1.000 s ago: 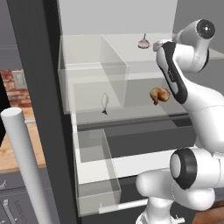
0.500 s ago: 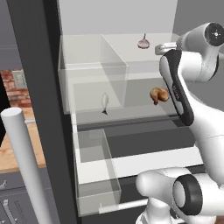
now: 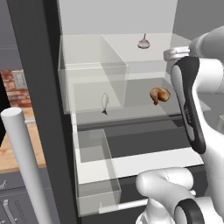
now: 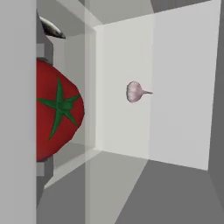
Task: Gather the tomato and garlic from the fridge and place them on a tray on the dining counter. Then gather the fish and chicken drumstick from the fridge and place them on the other tray.
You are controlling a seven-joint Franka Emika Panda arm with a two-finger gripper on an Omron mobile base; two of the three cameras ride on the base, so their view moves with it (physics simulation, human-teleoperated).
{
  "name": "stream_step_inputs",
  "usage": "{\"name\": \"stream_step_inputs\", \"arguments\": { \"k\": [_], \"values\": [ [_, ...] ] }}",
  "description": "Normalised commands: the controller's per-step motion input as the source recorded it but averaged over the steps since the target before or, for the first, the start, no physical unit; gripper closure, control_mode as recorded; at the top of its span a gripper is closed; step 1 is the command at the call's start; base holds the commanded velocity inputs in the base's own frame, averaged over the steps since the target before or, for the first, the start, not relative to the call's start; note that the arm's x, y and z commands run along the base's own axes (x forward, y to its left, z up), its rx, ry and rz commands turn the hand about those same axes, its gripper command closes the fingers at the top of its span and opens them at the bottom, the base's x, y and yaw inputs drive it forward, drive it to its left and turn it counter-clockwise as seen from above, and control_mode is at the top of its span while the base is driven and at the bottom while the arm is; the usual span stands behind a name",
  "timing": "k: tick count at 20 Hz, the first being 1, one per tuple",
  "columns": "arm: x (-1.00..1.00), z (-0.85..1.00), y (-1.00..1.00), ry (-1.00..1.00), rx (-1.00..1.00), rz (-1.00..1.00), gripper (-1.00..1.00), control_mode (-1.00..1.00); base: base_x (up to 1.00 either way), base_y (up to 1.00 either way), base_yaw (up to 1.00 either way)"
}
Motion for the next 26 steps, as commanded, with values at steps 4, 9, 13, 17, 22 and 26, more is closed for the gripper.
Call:
{"name": "stream_step_inputs", "arguments": {
  "k": [4, 9, 13, 17, 22, 26],
  "values": [
    [-0.80, -0.09, 0.03, 0.09, 0.00, 0.00, 1.00, -1.00, 0.00, 0.00, 0.00],
    [-0.65, -0.05, 0.08, 0.15, 0.00, 0.00, 1.00, -1.00, 0.00, 0.00, 0.00],
    [-0.46, -0.07, 0.35, 0.24, 0.00, 0.00, 1.00, -1.00, 0.00, 0.00, 0.00],
    [-0.52, -0.34, 0.10, 0.18, 0.00, 0.00, 1.00, -1.00, 0.00, 0.00, 0.00],
    [-0.28, -0.55, 0.00, 0.03, 0.00, 0.00, 1.00, -1.00, 0.00, 0.00, 0.00],
    [-0.19, -0.49, 0.00, 0.00, 0.01, 0.00, 1.00, -1.00, 0.00, 0.00, 0.00]
  ]
}}
